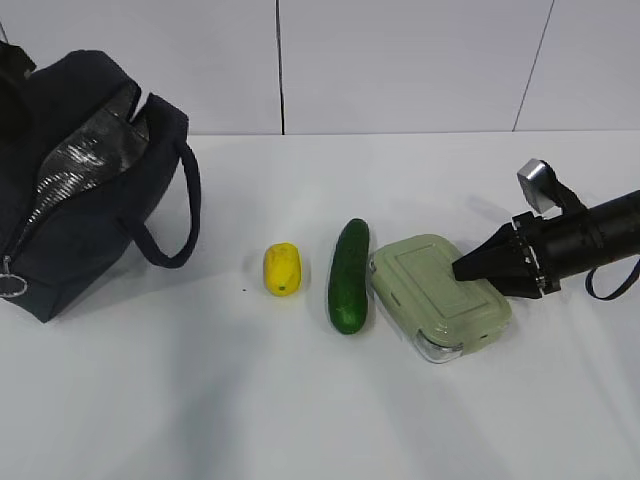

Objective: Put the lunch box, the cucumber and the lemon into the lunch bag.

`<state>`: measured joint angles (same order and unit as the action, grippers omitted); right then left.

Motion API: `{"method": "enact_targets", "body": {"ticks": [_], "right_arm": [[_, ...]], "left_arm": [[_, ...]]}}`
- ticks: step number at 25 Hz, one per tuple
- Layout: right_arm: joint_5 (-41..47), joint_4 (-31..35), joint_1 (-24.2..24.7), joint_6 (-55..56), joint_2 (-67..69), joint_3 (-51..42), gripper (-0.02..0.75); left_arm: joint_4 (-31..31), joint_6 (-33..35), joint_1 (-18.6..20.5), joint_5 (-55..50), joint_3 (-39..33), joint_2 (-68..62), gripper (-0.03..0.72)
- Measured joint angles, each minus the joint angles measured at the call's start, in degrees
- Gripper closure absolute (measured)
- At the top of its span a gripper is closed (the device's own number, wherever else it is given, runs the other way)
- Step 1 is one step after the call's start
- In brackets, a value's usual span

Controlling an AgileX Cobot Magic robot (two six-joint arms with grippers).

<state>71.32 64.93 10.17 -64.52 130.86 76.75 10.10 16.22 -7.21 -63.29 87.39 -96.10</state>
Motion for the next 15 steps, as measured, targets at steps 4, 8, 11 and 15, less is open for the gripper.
{"method": "enact_targets", "body": {"ticks": [4,8,11,15], "right_arm": [[0.00,0.00,0.00,0.11,0.00,0.00,0.351],[0.13,0.00,0.00,1.25,0.00,0.00,0.351],[0.13,0.00,0.00,2.63,0.00,0.00,0.351],[0.13,0.34,0.00,4.04,0.00,0.00,0.351]], "left_arm": [[-0.04,-0.04,-2.40,-1.38,0.38,-3.64,0.680],[0.06,-0.28,-4.95,-0.67,0.38,-5.22,0.680],[0.15,-0.27,-5.78,-0.01,0.38,-5.55,0.680],[0.18,-0.27,-5.86,0.22,0.38,-5.59,0.680]]}}
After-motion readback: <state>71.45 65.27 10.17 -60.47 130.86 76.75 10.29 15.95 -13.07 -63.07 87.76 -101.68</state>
